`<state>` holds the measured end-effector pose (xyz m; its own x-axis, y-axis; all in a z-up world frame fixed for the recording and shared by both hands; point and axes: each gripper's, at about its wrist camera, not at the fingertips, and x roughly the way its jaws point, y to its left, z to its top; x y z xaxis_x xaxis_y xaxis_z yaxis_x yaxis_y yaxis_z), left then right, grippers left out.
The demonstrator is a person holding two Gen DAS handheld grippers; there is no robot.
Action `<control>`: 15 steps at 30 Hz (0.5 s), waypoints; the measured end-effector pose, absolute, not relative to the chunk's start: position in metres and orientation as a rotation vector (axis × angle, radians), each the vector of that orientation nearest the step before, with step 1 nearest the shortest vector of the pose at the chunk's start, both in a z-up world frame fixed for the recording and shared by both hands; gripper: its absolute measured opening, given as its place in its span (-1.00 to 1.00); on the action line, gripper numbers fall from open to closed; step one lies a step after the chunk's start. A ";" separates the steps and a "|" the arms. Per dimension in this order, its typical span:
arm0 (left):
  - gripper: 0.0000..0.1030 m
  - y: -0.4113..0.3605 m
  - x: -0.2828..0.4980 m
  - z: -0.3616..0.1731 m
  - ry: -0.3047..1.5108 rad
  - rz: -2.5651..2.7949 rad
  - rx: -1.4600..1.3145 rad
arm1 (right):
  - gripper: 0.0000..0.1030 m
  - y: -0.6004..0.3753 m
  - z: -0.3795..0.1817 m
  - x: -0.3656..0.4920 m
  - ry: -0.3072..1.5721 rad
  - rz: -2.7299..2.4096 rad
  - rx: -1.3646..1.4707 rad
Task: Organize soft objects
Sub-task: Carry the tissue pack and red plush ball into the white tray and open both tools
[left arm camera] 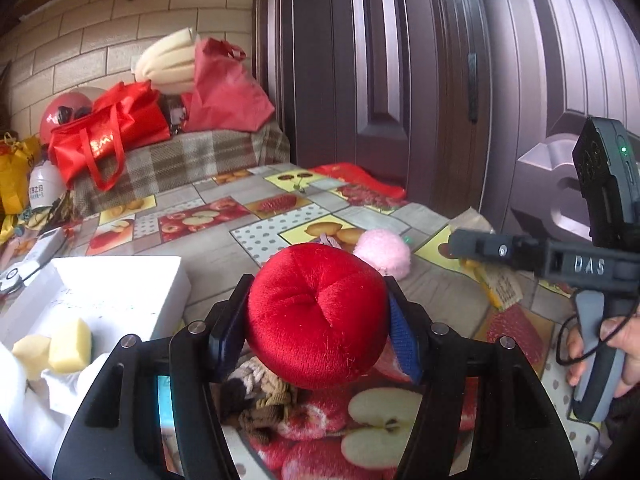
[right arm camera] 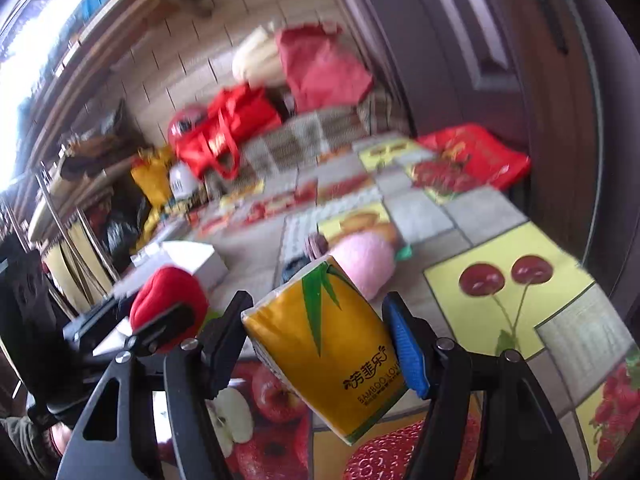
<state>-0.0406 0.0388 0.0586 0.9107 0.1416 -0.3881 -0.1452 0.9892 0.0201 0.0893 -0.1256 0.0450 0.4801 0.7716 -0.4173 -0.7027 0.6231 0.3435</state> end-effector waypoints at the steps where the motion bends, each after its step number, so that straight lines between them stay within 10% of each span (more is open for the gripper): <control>1: 0.20 0.039 -0.046 0.059 0.391 0.148 -0.010 | 0.31 -0.130 0.047 0.087 0.557 0.907 0.158; 15: 0.20 0.051 -0.094 0.064 0.336 0.200 -0.039 | 0.31 -0.126 0.062 0.050 0.400 0.910 0.150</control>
